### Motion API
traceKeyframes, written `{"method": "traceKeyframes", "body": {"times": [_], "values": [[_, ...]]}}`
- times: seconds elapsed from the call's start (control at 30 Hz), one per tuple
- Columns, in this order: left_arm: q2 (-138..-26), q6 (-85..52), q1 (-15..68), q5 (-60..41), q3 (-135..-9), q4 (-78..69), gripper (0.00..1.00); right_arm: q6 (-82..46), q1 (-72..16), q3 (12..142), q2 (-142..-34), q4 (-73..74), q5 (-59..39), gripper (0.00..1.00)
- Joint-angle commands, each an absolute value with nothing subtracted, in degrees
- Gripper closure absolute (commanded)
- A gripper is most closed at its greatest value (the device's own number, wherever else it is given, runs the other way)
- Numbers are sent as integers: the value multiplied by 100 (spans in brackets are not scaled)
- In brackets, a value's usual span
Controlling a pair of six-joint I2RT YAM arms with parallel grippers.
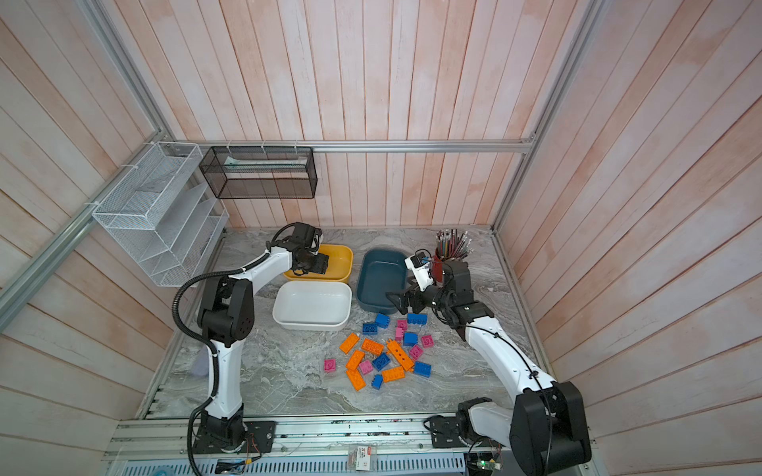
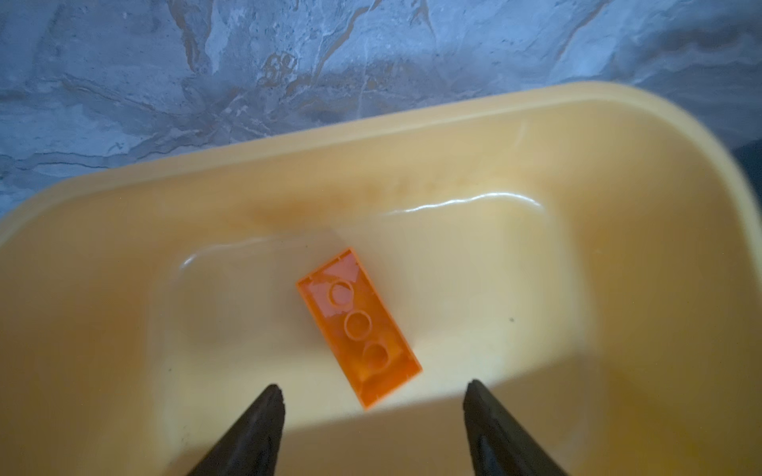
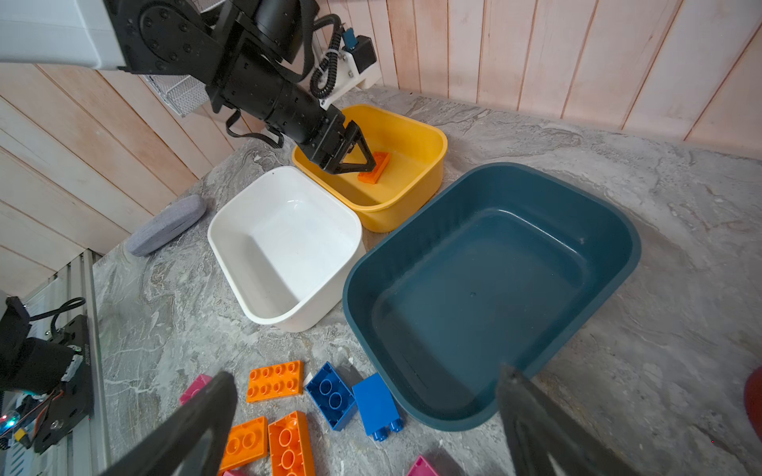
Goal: Sort the legos into containers by color
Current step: 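Carry the orange brick over the yellow tub and open the left gripper, then move the left gripper back down to a pink brick in the pile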
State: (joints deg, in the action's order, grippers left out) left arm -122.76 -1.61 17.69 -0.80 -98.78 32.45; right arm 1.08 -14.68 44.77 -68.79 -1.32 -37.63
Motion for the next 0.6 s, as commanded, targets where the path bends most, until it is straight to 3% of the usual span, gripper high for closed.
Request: {"method": "traceKeyframes", "body": {"times": [0.0,0.07,0.37,0.57], "values": [[-11090,-239,2022,-351,-9397,3277,20,166,-1435,4676,-6765,-258,-3821,2],[-10460,-302,2232,-445,-8844,3232,16,181,-1437,4668,-6707,-308,-3820,2],[-7902,-1872,3465,-51,-6288,3475,16,286,-1433,4614,-6444,-542,-3671,2],[-7260,-3436,4709,405,-5168,3720,16,263,-1434,4529,-6377,-543,-3705,2]]}}
